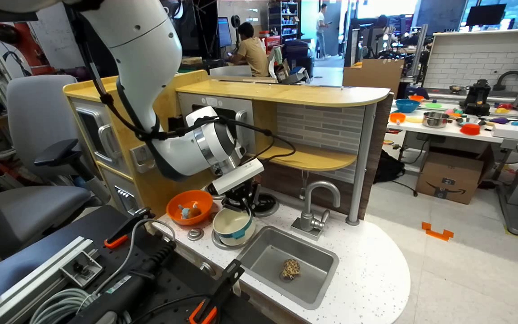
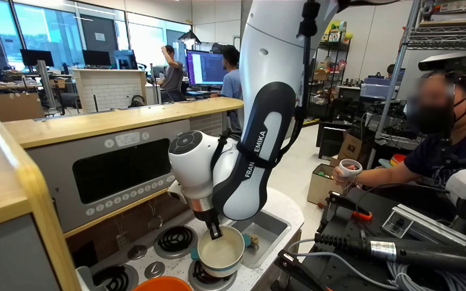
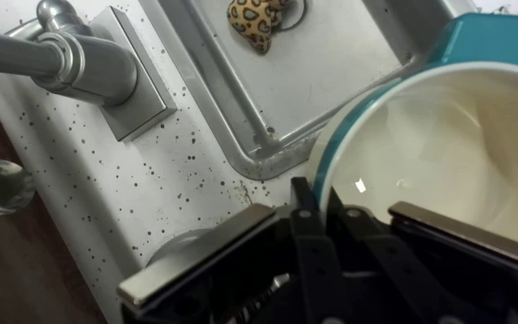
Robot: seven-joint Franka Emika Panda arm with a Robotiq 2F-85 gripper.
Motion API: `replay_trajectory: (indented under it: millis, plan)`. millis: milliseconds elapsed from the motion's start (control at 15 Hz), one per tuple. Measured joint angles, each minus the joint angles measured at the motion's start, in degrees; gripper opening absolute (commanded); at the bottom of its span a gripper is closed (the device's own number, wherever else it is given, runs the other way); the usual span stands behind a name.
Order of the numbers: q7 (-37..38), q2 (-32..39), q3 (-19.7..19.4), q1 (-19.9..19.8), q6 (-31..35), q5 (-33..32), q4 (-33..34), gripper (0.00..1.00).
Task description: Turn the bowl to the left
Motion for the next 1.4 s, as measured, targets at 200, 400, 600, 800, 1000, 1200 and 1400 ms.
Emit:
replay_trajectory:
  millis: [200, 400, 600, 800, 1000, 1200, 1400]
  plan:
    - [0.93, 0.07, 0.62, -0.6, -0.01, 0.34, 0.0, 0.02]
    - [1.48, 0.07, 1.37, -1.42, -0.01, 0.62, 0.0, 0.02]
    - [2.2, 0.1, 1.59, -1.73, -0.01, 0.69, 0.0, 0.02]
    - [2.78, 0.32, 1.59, -1.73, -0.01, 0.69, 0.22, 0.31]
    - [4.04, 0.89, 1.66, -1.73, -0.07, 0.75, 0.68, 0.45]
    - [6.4, 3.5, 2.11, -1.7, -0.06, 0.85, 1.8, 0.69]
    - [7.77, 4.92, 2.39, -1.7, -0.06, 1.51, 2.41, 0.9]
